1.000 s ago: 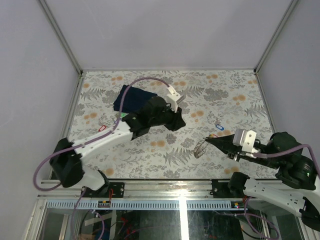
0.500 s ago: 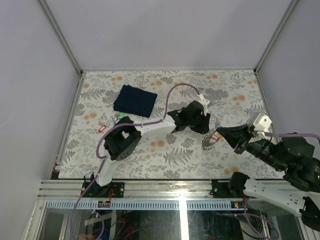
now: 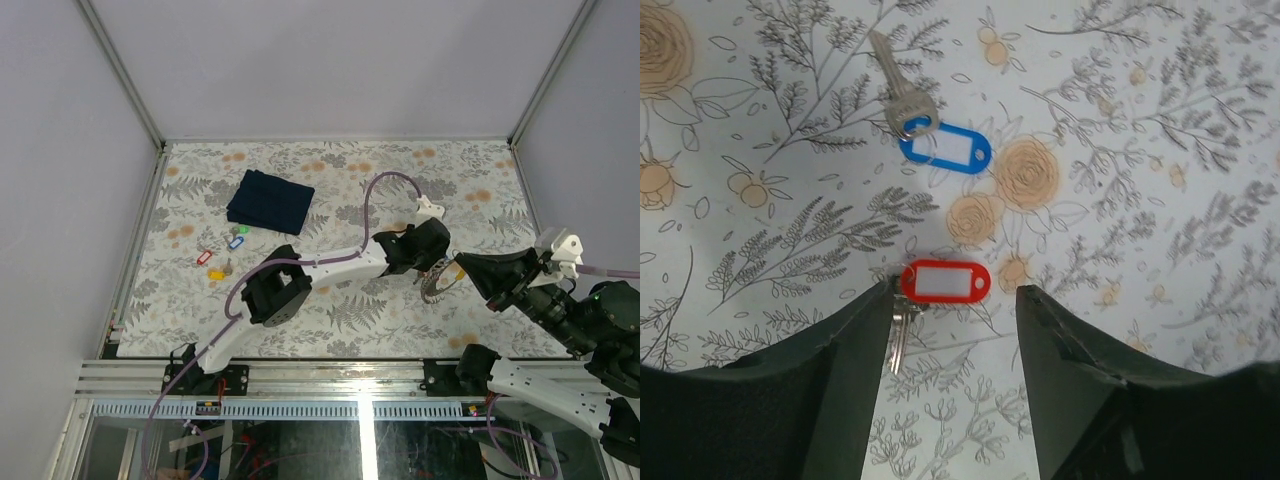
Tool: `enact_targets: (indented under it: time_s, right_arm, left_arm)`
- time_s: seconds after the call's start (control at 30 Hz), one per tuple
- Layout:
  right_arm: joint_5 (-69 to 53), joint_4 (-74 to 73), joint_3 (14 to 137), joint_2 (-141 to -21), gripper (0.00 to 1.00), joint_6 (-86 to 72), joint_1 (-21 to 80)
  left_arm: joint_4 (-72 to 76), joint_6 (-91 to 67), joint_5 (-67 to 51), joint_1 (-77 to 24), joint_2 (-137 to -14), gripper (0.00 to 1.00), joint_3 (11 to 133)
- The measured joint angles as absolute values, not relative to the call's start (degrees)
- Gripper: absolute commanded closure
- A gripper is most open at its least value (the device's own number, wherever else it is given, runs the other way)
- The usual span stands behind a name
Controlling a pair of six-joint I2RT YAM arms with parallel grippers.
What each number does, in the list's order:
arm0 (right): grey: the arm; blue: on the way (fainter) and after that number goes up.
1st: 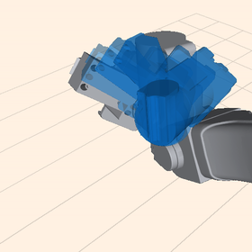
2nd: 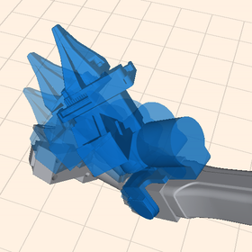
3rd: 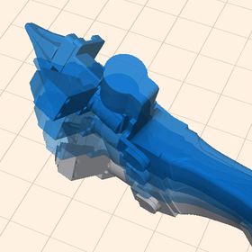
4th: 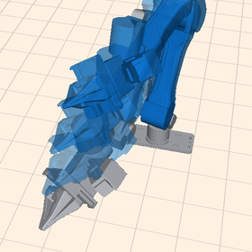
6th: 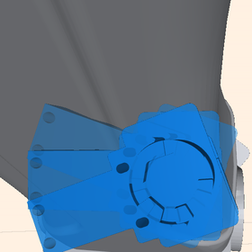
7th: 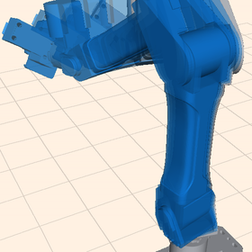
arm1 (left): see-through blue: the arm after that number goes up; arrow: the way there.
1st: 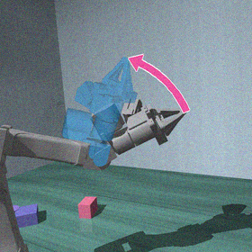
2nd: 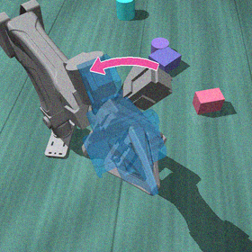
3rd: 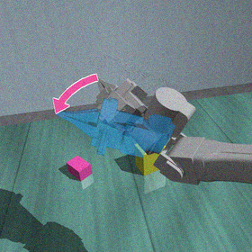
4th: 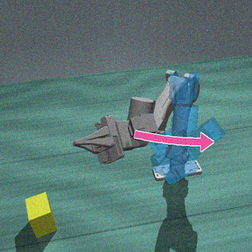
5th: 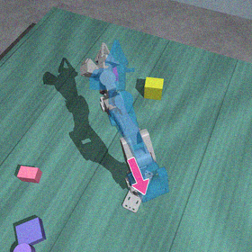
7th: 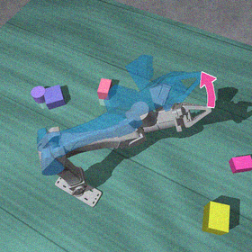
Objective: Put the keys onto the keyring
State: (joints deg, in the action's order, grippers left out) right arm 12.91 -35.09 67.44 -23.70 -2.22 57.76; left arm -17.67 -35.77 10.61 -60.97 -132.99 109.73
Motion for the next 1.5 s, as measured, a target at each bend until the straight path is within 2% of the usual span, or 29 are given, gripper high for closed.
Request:
enact_targets:
  time_s: [0.17,0.5,0.67,1.5]
  right_arm:
    - [12.88,-35.46,67.40,-22.68,0.97,-2.76,57.76]
    - [12.86,-35.70,66.81,-20.73,0.97,-3.14,57.76]
    - [12.86,-35.77,66.19,-20.69,0.97,-3.11,57.76]
    - [12.86,-35.77,64.62,-20.05,0.97,-3.07,57.76]
  left_arm:
    - [-24.03,-36.80,15.38,-61.43,-138.19,0.45,117.23]
    - [-29.34,-37.76,18.96,-61.93,-140.86,0.45,118.41]
    - [-29.54,-37.80,18.94,-62.00,-141.62,0.49,119.20]
    - [-29.15,-36.99,16.32,-61.89,-141.97,0.99,120.16]
